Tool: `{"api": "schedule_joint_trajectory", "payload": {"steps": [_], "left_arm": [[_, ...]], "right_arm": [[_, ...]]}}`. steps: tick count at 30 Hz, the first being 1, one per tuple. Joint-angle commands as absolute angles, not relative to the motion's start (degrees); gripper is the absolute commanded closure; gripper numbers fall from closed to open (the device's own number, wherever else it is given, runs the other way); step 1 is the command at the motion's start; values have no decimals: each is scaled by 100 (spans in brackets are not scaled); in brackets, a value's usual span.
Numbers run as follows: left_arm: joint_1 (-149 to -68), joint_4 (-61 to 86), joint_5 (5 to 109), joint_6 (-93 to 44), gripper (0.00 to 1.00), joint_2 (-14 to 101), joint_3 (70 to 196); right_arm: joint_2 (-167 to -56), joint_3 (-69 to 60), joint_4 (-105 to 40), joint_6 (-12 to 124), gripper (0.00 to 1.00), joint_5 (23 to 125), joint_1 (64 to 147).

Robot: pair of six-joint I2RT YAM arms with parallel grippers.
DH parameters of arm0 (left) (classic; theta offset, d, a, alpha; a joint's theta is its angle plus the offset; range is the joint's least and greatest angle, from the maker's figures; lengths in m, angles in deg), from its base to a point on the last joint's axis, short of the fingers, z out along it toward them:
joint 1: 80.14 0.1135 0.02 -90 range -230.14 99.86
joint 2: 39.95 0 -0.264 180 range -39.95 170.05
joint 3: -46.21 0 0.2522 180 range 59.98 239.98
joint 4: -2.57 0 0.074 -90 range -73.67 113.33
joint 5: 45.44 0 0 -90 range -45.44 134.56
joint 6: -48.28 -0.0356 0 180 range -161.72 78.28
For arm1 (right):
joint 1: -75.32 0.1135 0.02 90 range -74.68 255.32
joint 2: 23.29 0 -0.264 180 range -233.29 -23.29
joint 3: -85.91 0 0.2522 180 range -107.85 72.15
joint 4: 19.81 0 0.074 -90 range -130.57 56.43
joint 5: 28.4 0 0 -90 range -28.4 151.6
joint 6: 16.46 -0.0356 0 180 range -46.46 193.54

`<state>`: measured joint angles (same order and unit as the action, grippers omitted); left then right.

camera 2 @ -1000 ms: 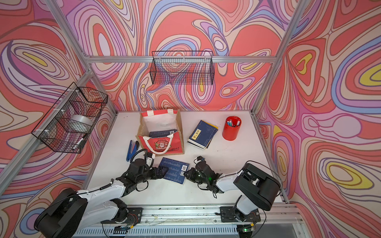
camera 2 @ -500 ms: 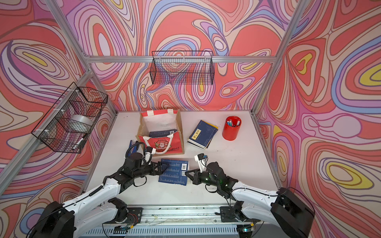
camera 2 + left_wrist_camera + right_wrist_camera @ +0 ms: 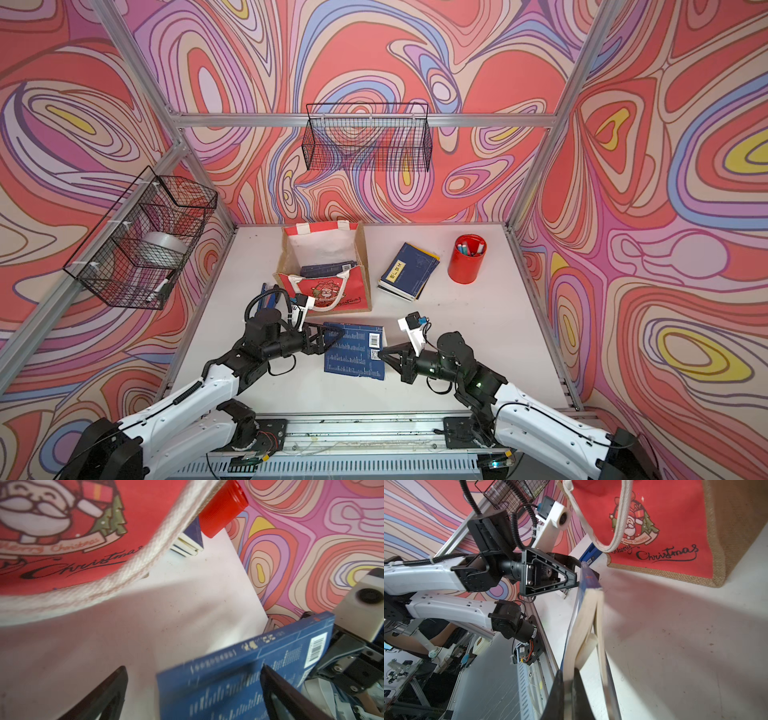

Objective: Put the books into the canvas bag
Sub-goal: Pick up the book from the center of the board.

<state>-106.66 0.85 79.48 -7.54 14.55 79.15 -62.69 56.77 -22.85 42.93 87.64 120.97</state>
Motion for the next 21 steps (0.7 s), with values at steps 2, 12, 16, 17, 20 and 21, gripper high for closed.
{"api": "schedule_joint_trajectory", "payload": {"steps": [2, 12, 16, 17, 20, 21], "left_arm": [[-10634, -1000, 8632, -557, 0, 1423, 7790], [-10634, -3674, 10063, 789, 10, 2093, 7558], [-10634, -4664, 10242, 1348, 25, 2431, 7466], [-10638, -4774, 10280, 1427, 28, 2473, 7466], [-10633, -4800, 10358, 1488, 38, 2493, 7518], [-10634, -4779, 10363, 1491, 41, 2474, 7532]], "right_arm": [[-6185, 5186, -2394, 4630, 100, 9281, 12059], [-5928, 4682, -2996, 4991, 100, 8960, 11993], [-5826, 4612, -3212, 5014, 100, 8394, 11875], [-5840, 4581, -3294, 5016, 100, 8232, 11845], [-5930, 4517, -3508, 5017, 100, 7770, 11780], [-5964, 4505, -3551, 5045, 100, 7698, 11754]]}}
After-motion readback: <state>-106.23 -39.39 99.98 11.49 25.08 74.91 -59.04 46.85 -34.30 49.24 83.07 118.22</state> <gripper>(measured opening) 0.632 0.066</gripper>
